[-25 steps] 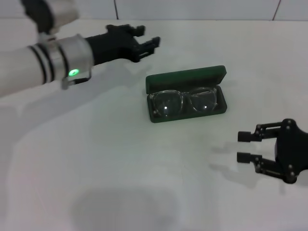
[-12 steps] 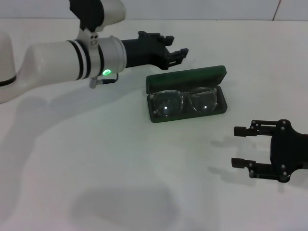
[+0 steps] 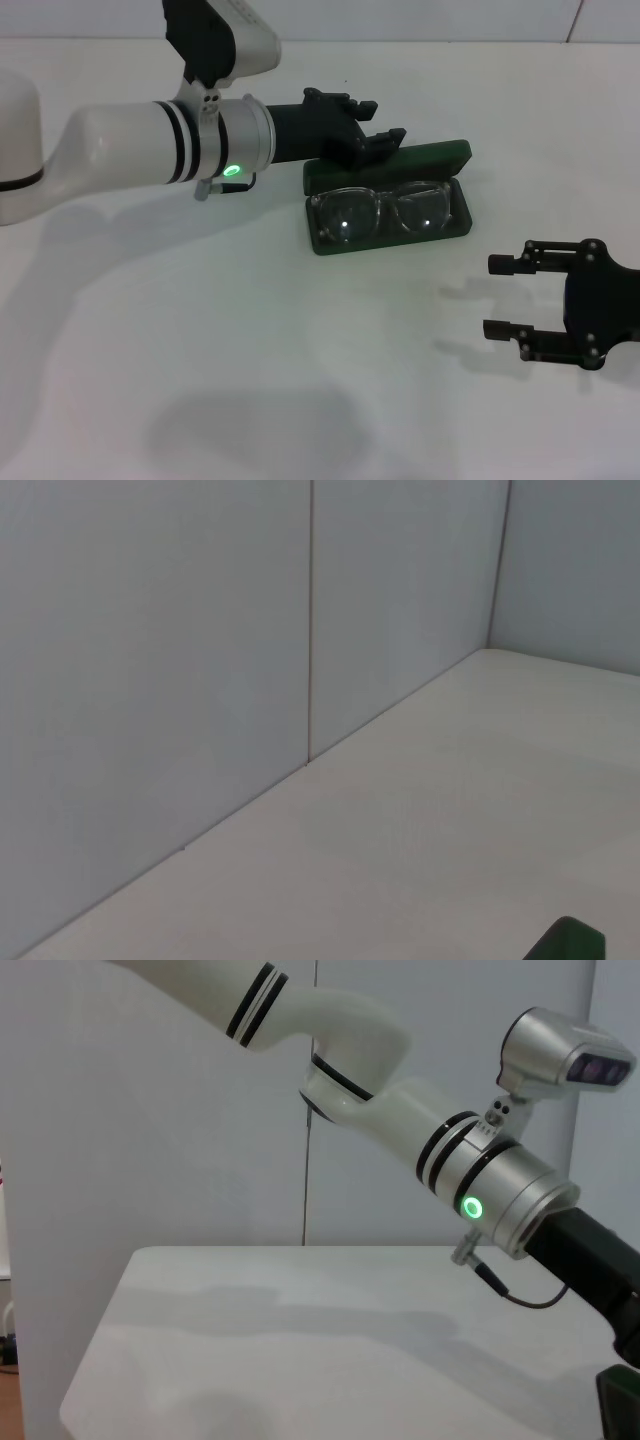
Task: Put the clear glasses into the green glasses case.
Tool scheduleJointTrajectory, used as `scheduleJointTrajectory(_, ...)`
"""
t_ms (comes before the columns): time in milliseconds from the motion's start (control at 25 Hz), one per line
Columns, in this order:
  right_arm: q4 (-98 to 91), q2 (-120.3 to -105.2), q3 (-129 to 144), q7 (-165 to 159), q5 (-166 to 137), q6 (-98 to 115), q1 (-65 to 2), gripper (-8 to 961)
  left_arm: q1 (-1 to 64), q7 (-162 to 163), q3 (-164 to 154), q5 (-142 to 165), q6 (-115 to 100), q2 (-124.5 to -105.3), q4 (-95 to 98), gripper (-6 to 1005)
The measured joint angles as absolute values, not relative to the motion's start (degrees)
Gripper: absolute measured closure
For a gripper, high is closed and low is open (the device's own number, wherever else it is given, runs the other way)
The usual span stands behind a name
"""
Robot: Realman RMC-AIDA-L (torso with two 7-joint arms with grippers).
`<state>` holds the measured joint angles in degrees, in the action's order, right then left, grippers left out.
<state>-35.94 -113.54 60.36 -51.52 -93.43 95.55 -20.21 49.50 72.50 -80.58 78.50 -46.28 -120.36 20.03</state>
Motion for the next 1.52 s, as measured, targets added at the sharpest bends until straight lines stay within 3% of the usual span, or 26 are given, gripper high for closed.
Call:
scheduleJointTrajectory(1400,-36.2,-115.22,60.3,-53.6,-92.8,93.9,-21.5,347,39.0,68.0,-84.5,78.4,-48.7,-119.95,26.8,486)
scheduleJointTrajectory(1520,-36.1,-115.26,60.3,-53.6,-92.6,93.9,-21.7,348,34.8,64.5,-81.6,74.5,-54.8,-119.86,31.0,486)
